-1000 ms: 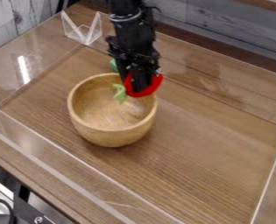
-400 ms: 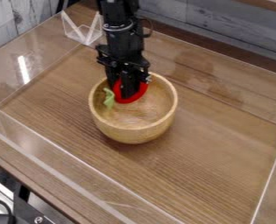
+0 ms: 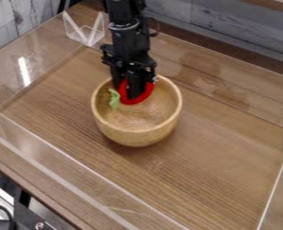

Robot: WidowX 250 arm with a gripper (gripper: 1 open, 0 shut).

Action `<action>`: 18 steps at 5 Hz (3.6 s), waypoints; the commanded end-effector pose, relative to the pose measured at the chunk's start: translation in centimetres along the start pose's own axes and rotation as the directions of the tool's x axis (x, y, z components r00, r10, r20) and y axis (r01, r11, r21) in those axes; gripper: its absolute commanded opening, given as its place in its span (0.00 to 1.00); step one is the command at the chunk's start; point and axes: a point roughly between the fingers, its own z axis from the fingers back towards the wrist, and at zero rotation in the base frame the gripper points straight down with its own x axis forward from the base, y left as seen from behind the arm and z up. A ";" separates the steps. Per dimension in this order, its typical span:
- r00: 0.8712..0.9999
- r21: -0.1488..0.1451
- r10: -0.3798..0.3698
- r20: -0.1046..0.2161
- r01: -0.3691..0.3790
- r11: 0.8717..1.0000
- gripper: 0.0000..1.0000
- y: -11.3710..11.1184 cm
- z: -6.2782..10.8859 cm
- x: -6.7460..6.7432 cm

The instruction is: Move the red object to the right side of the table

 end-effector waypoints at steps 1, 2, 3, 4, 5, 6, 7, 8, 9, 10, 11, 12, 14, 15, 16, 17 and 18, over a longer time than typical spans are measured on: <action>0.998 0.025 -0.010 0.069 0.008 1.000 0.00 -0.1 2.1 1.3; 0.997 0.024 -0.009 0.073 0.007 1.000 0.00 -0.3 2.3 1.4; 0.997 0.022 -0.008 0.076 0.006 1.000 0.00 -0.4 2.5 1.5; 0.997 0.021 -0.007 0.077 0.005 1.000 0.00 -0.5 2.5 1.6; 0.997 0.021 -0.006 0.077 0.004 1.000 0.00 -0.5 2.5 1.7; 0.997 0.020 -0.007 0.077 0.006 1.000 0.00 -0.7 2.4 1.8; 0.997 0.019 -0.010 0.077 0.008 1.000 0.00 -0.8 2.3 2.0; 0.997 0.018 -0.013 0.078 0.011 1.000 0.00 -1.0 2.3 2.1; 0.997 0.019 -0.015 0.076 0.013 1.000 0.00 -1.1 2.1 2.2; 0.995 0.011 -0.019 0.099 0.018 1.000 0.00 -1.6 3.4 2.2; 0.992 0.003 -0.031 0.119 0.031 1.000 0.00 -2.3 4.5 2.1; 0.992 -0.001 -0.071 0.107 0.071 0.997 0.00 -3.4 4.1 1.4; 0.981 -0.009 -0.174 0.084 0.176 0.984 0.00 -7.0 3.0 0.3; 0.968 -0.014 -0.238 0.081 0.240 0.971 0.00 -10.5 2.2 0.4; 0.948 -0.026 -0.310 0.078 0.313 0.950 0.00 -14.1 1.2 0.6; 0.923 -0.038 -0.379 0.070 0.382 0.923 0.00 -17.0 -0.1 0.3; 0.902 -0.051 -0.428 0.061 0.431 0.901 0.00 -18.2 -1.1 -0.5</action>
